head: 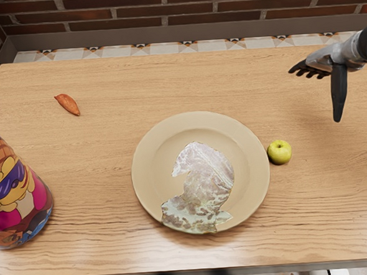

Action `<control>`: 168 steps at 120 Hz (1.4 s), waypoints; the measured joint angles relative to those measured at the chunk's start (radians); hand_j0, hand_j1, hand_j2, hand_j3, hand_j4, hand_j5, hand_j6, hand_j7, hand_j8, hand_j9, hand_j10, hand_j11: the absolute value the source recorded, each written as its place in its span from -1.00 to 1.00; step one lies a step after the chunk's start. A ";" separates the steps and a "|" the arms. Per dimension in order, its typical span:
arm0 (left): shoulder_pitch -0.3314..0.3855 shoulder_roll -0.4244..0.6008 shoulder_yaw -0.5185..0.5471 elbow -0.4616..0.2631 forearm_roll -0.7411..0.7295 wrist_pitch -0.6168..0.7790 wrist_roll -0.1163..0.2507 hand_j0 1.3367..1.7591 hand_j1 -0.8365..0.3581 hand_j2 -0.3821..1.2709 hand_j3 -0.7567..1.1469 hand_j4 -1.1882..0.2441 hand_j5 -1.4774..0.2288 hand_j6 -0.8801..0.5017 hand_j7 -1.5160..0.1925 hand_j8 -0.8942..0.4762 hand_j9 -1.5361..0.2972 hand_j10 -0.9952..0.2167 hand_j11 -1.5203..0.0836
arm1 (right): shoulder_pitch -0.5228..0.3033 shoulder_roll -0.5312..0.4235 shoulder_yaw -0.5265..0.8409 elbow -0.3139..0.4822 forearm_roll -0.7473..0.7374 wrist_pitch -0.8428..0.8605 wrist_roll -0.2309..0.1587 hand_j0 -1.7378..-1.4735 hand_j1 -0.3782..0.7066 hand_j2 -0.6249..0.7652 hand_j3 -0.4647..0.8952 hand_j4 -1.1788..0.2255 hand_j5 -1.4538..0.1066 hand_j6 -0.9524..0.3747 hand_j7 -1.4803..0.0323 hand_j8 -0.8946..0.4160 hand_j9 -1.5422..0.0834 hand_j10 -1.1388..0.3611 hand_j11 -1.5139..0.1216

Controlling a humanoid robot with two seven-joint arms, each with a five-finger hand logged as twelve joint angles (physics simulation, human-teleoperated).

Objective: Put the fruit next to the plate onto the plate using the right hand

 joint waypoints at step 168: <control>-0.001 0.000 0.000 0.000 0.000 0.000 0.000 0.52 0.97 -0.54 -0.21 0.65 0.72 0.26 0.76 0.29 0.66 0.63 0.88 | -0.228 -0.140 0.000 0.608 -0.194 -0.536 -0.045 -0.40 -0.95 -0.10 -0.32 0.67 0.86 0.42 0.96 0.36 0.90 0.51 0.85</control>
